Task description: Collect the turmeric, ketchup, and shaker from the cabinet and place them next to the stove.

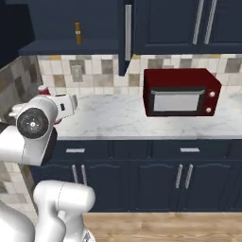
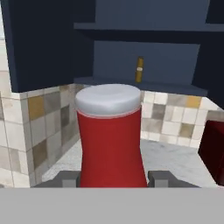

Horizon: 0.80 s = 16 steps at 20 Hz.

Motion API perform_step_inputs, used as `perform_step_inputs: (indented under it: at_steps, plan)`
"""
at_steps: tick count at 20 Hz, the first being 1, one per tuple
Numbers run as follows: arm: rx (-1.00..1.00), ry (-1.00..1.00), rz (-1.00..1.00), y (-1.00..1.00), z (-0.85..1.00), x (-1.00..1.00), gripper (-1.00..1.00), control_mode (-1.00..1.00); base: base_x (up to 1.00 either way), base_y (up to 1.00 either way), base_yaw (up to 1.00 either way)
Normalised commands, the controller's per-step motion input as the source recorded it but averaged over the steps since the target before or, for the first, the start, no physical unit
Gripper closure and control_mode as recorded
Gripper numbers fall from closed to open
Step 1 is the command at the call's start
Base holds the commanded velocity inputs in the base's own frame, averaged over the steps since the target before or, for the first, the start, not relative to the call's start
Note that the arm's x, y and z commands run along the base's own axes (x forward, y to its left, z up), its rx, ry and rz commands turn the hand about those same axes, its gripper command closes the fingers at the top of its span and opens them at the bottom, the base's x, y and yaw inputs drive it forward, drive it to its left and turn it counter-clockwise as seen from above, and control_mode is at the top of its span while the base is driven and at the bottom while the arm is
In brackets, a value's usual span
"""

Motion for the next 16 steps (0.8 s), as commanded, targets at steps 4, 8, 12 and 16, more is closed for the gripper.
perform_step_inputs:
  at_steps: [4, 8, 12, 16]
  plan:
    - [0.0, 0.0, 0.0, 0.0, 0.0, 0.0, 1.0, 1.0, -0.57, -0.57, -0.43]
    - [0.0, 0.0, 0.0, 0.0, 0.0, 0.0, 1.0, 1.0, -0.3, -0.7, -0.43]
    - [0.0, 0.0, 0.0, 0.0, 0.0, 0.0, 1.0, 1.0, 0.0, -0.92, -0.42]
    - [0.0, 0.0, 0.0, 0.0, 0.0, 0.0, 1.0, 1.0, 0.04, -1.0, -0.46]
